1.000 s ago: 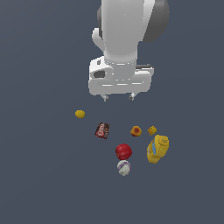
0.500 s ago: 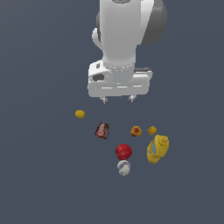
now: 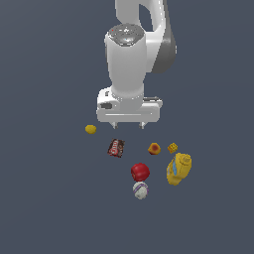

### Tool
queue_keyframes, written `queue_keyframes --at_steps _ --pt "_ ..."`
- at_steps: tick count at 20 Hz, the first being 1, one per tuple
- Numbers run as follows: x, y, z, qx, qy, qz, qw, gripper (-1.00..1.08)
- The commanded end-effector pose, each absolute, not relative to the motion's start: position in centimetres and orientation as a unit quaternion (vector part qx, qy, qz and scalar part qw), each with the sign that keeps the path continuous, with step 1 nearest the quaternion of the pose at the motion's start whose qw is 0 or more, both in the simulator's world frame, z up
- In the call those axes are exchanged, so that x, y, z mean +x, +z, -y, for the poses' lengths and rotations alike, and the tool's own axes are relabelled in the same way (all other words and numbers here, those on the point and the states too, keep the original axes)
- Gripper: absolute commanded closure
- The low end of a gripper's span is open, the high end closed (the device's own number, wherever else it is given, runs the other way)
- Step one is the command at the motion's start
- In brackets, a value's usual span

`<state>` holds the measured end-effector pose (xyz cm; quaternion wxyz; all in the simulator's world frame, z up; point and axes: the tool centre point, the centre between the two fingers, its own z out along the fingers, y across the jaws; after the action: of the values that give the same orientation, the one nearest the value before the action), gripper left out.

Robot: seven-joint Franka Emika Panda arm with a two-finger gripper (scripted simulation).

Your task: Pick up a designated object from a clutter of objects.

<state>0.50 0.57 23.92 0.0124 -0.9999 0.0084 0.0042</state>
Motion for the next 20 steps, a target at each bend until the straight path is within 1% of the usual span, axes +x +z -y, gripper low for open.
queue_keyframes --at_steps 1,11,15,20 --pt "0.5 21.7 0.1 -1.000 0.004 -0.023 0.012 -0.92" --pt "-0.9 12.1 3.4 -0.996 0.002 -0.089 0.006 -0.92" --pt "-1.7 9.5 4.3 -0.994 0.001 -0.107 0.004 -0.92" --pt "-2.4 7.4 5.1 -0.993 0.000 -0.122 0.001 -0.92"
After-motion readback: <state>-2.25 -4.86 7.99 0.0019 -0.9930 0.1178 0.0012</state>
